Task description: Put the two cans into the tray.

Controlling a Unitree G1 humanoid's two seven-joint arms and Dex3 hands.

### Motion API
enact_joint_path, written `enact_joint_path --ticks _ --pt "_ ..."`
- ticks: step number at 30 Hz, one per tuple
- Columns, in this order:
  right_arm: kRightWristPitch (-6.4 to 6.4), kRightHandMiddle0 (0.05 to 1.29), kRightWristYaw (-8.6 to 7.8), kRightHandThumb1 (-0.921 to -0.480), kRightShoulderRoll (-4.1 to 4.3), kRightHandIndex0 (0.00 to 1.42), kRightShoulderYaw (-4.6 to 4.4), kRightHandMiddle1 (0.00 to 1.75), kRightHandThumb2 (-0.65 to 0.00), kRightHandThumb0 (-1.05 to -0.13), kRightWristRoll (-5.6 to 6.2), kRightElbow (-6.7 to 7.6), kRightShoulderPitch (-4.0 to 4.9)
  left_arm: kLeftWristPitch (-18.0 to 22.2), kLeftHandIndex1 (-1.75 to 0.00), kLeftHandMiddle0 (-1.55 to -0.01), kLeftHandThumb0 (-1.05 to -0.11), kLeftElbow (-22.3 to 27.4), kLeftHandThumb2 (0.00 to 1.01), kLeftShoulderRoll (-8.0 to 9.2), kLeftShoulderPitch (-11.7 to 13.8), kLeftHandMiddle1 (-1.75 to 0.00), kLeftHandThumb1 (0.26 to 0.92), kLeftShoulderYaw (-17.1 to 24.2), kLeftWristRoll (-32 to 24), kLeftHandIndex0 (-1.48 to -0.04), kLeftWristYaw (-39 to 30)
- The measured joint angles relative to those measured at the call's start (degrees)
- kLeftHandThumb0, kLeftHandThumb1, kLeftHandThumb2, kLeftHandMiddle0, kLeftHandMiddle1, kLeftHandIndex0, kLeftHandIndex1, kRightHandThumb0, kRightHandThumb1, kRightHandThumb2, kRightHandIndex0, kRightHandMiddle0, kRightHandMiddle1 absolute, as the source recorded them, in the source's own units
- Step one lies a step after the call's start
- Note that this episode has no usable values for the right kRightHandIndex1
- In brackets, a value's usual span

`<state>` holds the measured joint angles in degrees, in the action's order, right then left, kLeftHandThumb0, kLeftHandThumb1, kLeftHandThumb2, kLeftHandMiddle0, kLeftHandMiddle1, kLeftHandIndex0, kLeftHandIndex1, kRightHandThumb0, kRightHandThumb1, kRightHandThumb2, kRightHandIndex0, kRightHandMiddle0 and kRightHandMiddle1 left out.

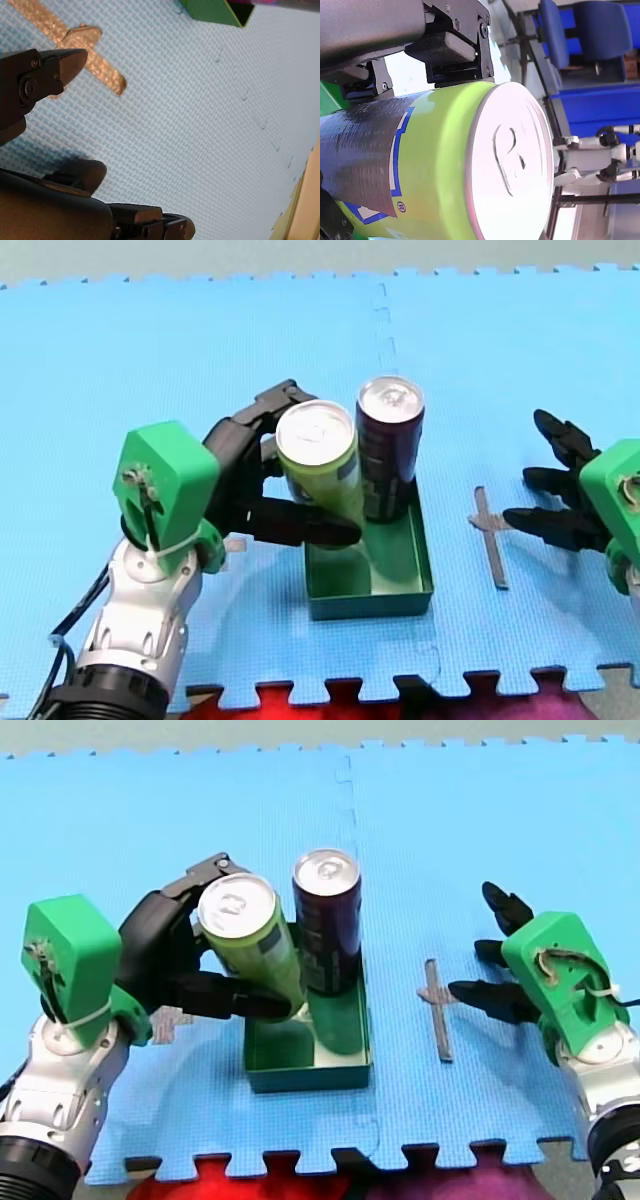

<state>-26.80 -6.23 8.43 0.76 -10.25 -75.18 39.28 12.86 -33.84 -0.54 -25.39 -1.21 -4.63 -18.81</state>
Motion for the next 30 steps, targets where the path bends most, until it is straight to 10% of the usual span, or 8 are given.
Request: enact_joint_path --ticks 30 --pt "0.52 0.12 0.53 -0.843 -0.32 0.24 0.26 0.00 0.000 -0.948 0.21 -0.08 -0.17 -18.7 -1.75 -0.91 -0.274 15.6 0.04 2.52 2.7 -1.75 0.739 -5.7 3.0 -0.60 -4.2"
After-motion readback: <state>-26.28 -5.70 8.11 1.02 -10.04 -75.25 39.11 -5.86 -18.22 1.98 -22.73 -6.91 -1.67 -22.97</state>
